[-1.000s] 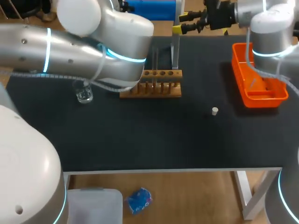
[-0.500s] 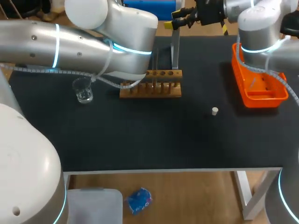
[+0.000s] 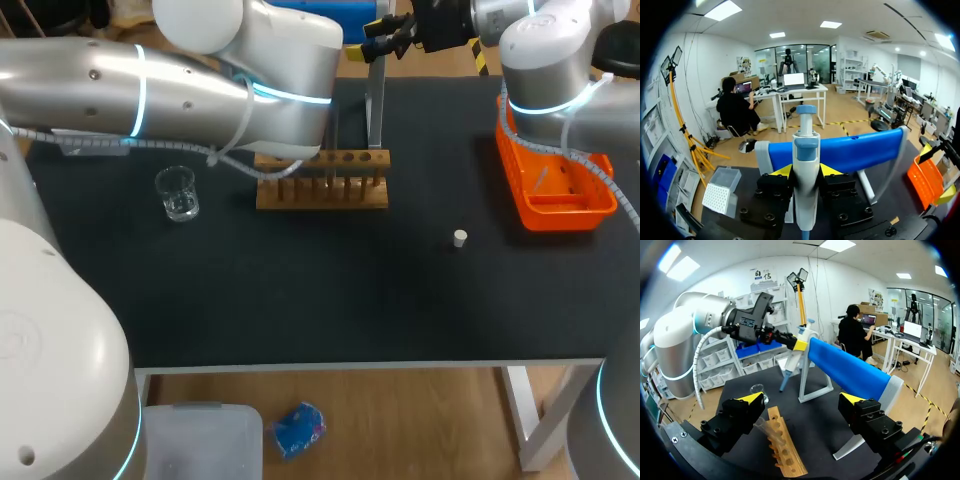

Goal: Invert the test tube, pick up the pipette, mount the tip to pipette, aspirate from beaker and dispense into the tube, eject the tip, return the pipette, and cap with the stopper.

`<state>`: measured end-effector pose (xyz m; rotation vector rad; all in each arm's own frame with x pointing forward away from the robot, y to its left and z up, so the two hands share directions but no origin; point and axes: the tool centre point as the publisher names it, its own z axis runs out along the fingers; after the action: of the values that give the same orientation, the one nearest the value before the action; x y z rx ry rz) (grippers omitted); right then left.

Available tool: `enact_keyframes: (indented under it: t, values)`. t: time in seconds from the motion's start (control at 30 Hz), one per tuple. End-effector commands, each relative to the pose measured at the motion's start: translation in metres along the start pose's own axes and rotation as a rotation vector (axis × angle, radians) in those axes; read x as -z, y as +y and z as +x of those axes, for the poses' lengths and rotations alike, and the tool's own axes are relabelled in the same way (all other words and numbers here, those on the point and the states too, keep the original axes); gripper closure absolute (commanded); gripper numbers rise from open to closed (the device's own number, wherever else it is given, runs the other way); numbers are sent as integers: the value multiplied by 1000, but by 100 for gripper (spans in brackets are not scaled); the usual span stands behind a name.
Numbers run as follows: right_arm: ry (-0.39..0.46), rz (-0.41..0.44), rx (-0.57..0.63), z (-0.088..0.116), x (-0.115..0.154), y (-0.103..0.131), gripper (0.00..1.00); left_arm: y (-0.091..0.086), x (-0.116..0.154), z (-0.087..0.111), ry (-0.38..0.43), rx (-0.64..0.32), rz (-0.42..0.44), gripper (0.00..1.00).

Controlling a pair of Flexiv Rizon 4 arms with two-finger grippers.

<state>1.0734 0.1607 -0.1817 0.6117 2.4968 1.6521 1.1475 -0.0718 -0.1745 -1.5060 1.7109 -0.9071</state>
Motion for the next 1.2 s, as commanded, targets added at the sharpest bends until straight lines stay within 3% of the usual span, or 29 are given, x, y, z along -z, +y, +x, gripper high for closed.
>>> enact_keyframes:
  t: [0.03, 0.73, 1.2]
  values:
    - [3, 3, -1, -1, 1, 1, 0, -3, -7, -1, -6, -1, -3, 100]
    - [3, 3, -1, -1, 1, 1, 0, -5, -27, -8, -22, -5, -32, 100]
    - [3, 3, -1, -1, 1, 1, 0, 7, -34, -10, -32, 5, -57, 100]
